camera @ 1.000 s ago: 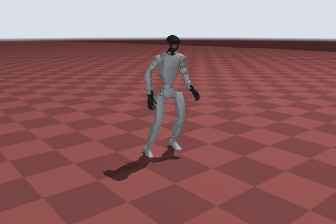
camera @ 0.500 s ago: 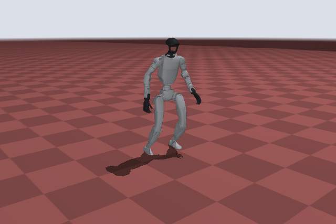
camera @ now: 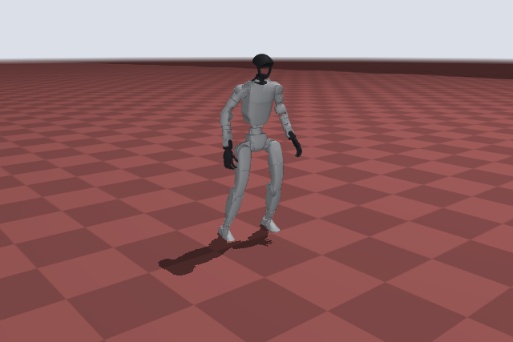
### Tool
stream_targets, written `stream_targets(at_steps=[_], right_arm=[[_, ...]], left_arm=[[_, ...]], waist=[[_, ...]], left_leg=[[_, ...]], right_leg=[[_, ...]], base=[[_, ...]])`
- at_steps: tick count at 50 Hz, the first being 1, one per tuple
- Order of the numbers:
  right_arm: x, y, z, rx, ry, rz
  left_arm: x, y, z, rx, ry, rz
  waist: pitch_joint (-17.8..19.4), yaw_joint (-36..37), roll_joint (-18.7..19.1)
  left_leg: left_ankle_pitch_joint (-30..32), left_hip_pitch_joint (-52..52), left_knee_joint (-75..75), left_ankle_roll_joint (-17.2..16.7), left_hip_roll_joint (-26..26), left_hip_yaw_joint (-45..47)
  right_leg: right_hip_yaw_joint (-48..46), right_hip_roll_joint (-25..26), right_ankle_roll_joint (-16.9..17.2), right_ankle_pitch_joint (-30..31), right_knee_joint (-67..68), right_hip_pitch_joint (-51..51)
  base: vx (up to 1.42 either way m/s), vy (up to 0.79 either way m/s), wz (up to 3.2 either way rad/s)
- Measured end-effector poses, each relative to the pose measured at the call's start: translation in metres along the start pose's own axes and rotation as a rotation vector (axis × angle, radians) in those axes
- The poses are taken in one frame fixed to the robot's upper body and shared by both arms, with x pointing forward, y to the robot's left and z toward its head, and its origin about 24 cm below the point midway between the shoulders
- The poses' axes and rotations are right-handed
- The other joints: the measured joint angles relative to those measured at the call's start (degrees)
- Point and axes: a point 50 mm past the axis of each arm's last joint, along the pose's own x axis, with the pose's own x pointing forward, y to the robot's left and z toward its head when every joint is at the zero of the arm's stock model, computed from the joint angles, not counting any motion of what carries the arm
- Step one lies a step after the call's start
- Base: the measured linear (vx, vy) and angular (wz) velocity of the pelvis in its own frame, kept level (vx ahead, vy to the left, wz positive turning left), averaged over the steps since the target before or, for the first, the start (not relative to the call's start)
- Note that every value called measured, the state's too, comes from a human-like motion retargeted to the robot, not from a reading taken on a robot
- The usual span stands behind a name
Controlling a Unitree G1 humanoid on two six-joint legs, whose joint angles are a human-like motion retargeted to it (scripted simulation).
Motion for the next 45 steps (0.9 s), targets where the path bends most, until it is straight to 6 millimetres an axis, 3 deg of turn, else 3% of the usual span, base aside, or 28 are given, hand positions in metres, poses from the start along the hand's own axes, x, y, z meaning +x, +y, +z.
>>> stream_targets(at_steps=[2, 3, 4, 5, 8, 10, 12, 14, 17, 20, 23, 25, 28, 30, 32, 34, 35, 38, 39, 41, 45], right_arm=[[0.004, -0.009, 0.014, 0.04, -0.04, -0.082], [0.004, -0.012, 0.017, 0.061, -0.055, -0.108], [0.002, -0.013, 0.018, 0.081, -0.072, -0.124], [-0.001, -0.014, 0.019, 0.1, -0.09, -0.134], [-0.022, -0.016, 0.007, 0.117, -0.133, -0.099], [-0.034, -0.014, -0.002, 0.143, -0.144, -0.04], [-0.039, -0.007, -0.013, 0.177, -0.124, 0.015], [-0.038, -0.004, -0.021, 0.184, -0.082, 0.042], [-0.035, -0.007, -0.033, 0.117, -0.01, 0.04], [-0.034, -0.014, -0.04, 0.068, 0.036, 0.038], [-0.032, -0.019, -0.042, 0.075, 0.051, 0.027], [-0.03, -0.024, -0.038, 0.095, 0.04, 0.002], [-0.018, -0.04, -0.017, 0.173, -0.001, -0.101], [-0.009, -0.051, -0.002, 0.228, -0.021, -0.195], [-0.006, -0.051, 0.004, 0.227, -0.034, -0.236], [-0.009, -0.044, 0.008, 0.205, -0.072, -0.238], [-0.013, -0.039, 0.008, 0.192, -0.095, -0.226], [-0.029, -0.028, -0.002, 0.188, -0.134, -0.079], [-0.034, -0.024, -0.007, 0.183, -0.13, -0.037], [-0.038, -0.018, -0.016, 0.16, -0.105, 0.014], [-0.037, -0.022, -0.025, 0.081, -0.042, 0.013]], left_arm=[[0.005, 0.019, 0.009, -0.102, -0.01, 0.1], [0.003, 0.024, 0.006, -0.164, 0.004, 0.143], [0.001, 0.027, 0.001, -0.228, 0.021, 0.175], [-0.003, 0.029, -0.006, -0.291, 0.041, 0.203], [-0.027, 0.02, -0.042, -0.283, 0.09, 0.132], [-0.042, 0.014, -0.059, -0.209, 0.095, 0.026], [-0.052, 0.009, -0.067, -0.158, 0.094, -0.047], [-0.053, 0.008, -0.068, -0.113, 0.094, -0.09], [-0.047, 0.013, -0.065, -0.034, 0.102, -0.119], [-0.038, 0.019, -0.058, 0.001, 0.105, -0.108], [-0.031, 0.019, -0.051, -0.008, 0.091, -0.071], [-0.026, 0.021, -0.042, -0.032, 0.068, -0.037], [-0.01, 0.033, -0.014, -0.148, 0.02, 0.065], [-0.001, 0.043, -0.002, -0.238, 0.018, 0.142], [-0.001, 0.04, -0.007, -0.311, 0.054, 0.189], [-0.006, 0.03, -0.017, -0.337, 0.077, 0.189], [-0.01, 0.024, -0.024, -0.325, 0.083, 0.168], [-0.028, 0.007, -0.046, -0.202, 0.083, -0.003], [-0.034, 0.002, -0.052, -0.181, 0.087, -0.05], [-0.044, -0.006, -0.061, -0.167, 0.098, -0.113], [-0.044, -0.006, -0.061, -0.15, 0.102, -0.142]], waist=[[0.95, 0.35, -0.39], [0.34, 0.67, -0.76], [-1.45, 1.01, -1.44], [-3.82, 1.35, -2.26], [-11.09, 1.59, -2.4], [-13.45, 1.05, -1.68], [-13.38, 0.42, -1.28], [-12.2, 0.14, -1.44], [-9.61, 0.27, -1.54], [-6.5, 0.53, -1.42], [-4.82, 0.67, -1.3], [-3.35, 0.62, -0.93], [1.52, -0.18, -0.66], [3.4, -1.1, -0.63], [1.62, -1.55, -0.71], [-3.05, -1.39, -1.44], [-5.76, -1.15, -1.91], [-13.3, -1.44, -2.07], [-14.6, -1.73, -1.69], [-15.74, -2.18, -0.89], [-13.66, -1.97, -0.68]], left_leg=[[-12.23, -5.48, 13.92, 8.49, 0.61, 0.71], [-13.48, -7.63, 17.69, 11.47, 0.76, 1.28], [-11.63, -8.85, 17.3, 11.79, 0.59, 2.17], [-8.23, -9.62, 14.84, 10.79, 0.25, 3.24], [17.25, -3.69, -7.52, 2.48, -0.53, 3.24], [33.72, 0.02, -19.81, -3.94, 0.3, 3.13], [37.02, 1.96, -23.56, -8.34, 1.72, 5.8], [36.63, 3.01, -23.56, -8.66, 2.18, 7.63], [35.55, 2.79, -18.65, -6.47, 2.25, 6.45], [31.82, 2.27, -12.07, -5.05, 2.93, 4.3], [29.58, 2.47, -11.26, -5.72, 3.04, -0.77], [26.0, 3.19, -11.25, -6.11, 2.78, -4.92], [-0.99, 1.99, 2.71, -0.44, 3.3, -4.2], [-15.62, -3.98, 17.88, 6.87, 3.88, -4.94], [-15.72, -8.59, 22.79, 10.6, 4.17, -5.0], [-6.46, -8.47, 13.99, 7.94, 3.97, -3.24], [0.64, -6.59, 6.11, 5.59, 3.56, -2.35], [29.21, -1.03, -17.92, -3.58, 3.48, -2.53], [33.71, -0.21, -21.59, -6.5, 4.11, -1.91], [35.79, 0.61, -24.29, -9.95, 5.19, 1.14], [34.51, 2.05, -22.21, -9.02, 4.48, 7.14]], right_leg=[[-0.35, -0.05, -7.85, -15.49, 14.71, -5.62], [-0.17, -0.12, -10.7, -18.03, 19.51, -8.31], [0.06, -0.5, -10.7, -16.57, 20.81, -10.61], [0.33, -1.02, -9.28, -13.1, 20.35, -12.73], [1.3, -0.38, 1.15, 16.71, -1.73, -7.95], [1.07, 0.28, 6.72, 34.48, -14.04, -4.32], [-2.78, 0.22, 8.98, 36.9, -16.53, -2.92], [-6.85, -0.37, 9.05, 35.02, -16.06, -2.0], [-7.38, -1.05, 6.84, 30.97, -14.02, -0.84], [-2.77, -2.1, 4.46, 26.76, -11.21, 0.1], [5.11, -2.24, 5.99, 29.0, -10.03, 0.13], [9.95, -1.58, 6.56, 26.98, -8.47, 0.39], [6.05, -2.75, 1.26, -2.32, 6.34, -0.51], [3.58, -3.05, -6.24, -19.26, 20.09, -4.92], [3.53, -2.64, -10.98, -20.87, 25.3, -9.31], [3.57, -2.87, -7.79, -10.51, 18.64, -10.76], [3.72, -3.09, -4.57, -2.4, 11.76, -9.79], [4.96, -2.67, 7.35, 29.77, -12.08, -4.89], [4.11, -2.27, 9.66, 34.86, -15.24, -4.34], [0.37, -1.76, 11.19, 37.52, -16.76, -4.15], [-4.32, -2.88, 10.16, 36.11, -14.68, -3.28]], base=[[-0.03, 0.02, 0.05], [0.07, 0.01, -0.21], [0.15, 0.02, -0.33], [0.22, 0.02, -0.37], [0.26, 0.0, -0.24], [0.2, -0.03, 0.05], [0.12, -0.04, 0.17], [0.03, -0.02, 0.24], [-0.03, 0.0, 0.27], [-0.02, 0.01, 0.13], [0.0, 0.0, 0.0], [0.0, 0.0, 0.0], [-0.1, 0.04, 0.26], [-0.13, 0.03, 0.41], [-0.03, 0.01, 0.13], [0.15, 0.02, -0.15], [0.23, 0.01, -0.23], [0.22, 0.0, -0.09], [0.17, -0.02, 0.01], [0.09, -0.01, -0.05], [-0.03, 0.04, -0.09]])
